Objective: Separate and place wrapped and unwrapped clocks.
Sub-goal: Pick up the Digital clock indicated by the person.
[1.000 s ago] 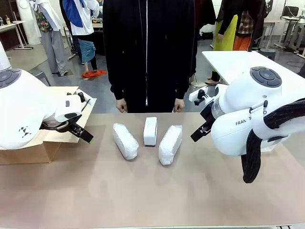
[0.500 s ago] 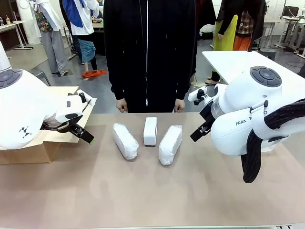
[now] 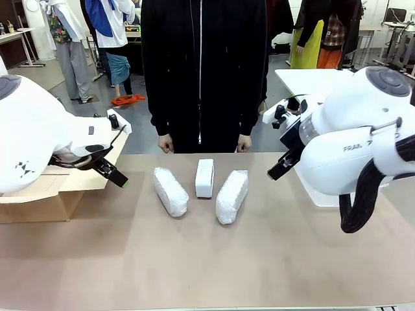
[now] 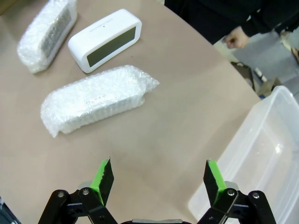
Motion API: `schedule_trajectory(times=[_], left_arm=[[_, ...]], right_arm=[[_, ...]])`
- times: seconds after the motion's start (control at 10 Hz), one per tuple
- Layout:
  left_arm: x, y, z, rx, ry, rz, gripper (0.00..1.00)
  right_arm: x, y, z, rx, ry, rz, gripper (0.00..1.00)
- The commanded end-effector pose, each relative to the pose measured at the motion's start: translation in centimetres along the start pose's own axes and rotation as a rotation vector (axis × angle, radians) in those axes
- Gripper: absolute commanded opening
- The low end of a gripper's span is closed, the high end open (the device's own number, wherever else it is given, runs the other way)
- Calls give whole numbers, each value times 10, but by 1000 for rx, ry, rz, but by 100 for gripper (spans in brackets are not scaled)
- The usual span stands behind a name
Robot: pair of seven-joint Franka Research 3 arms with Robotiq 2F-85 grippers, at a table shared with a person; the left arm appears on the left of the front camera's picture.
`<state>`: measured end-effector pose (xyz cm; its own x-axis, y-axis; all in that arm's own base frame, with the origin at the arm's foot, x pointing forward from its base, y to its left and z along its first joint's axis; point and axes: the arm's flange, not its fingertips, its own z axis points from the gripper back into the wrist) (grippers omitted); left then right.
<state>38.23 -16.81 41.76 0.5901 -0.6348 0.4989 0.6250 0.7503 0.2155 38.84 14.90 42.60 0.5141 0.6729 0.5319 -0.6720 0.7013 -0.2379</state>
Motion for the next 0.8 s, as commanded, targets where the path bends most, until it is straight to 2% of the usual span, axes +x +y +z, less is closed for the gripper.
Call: schedule_trajectory(times=[0.0, 0.5, 0.7], left_arm=[[-33, 6, 35, -35, -23, -107, 100], [-63, 51, 93, -126, -155, -296, 100], [-73, 70, 107, -175, -223, -379, 100]], right_arm=[[-34, -11, 27, 39, -28, 74, 100], [-48, -72, 52, 167, -126, 228, 100], [-56, -96, 53, 265, -204, 337, 100]])
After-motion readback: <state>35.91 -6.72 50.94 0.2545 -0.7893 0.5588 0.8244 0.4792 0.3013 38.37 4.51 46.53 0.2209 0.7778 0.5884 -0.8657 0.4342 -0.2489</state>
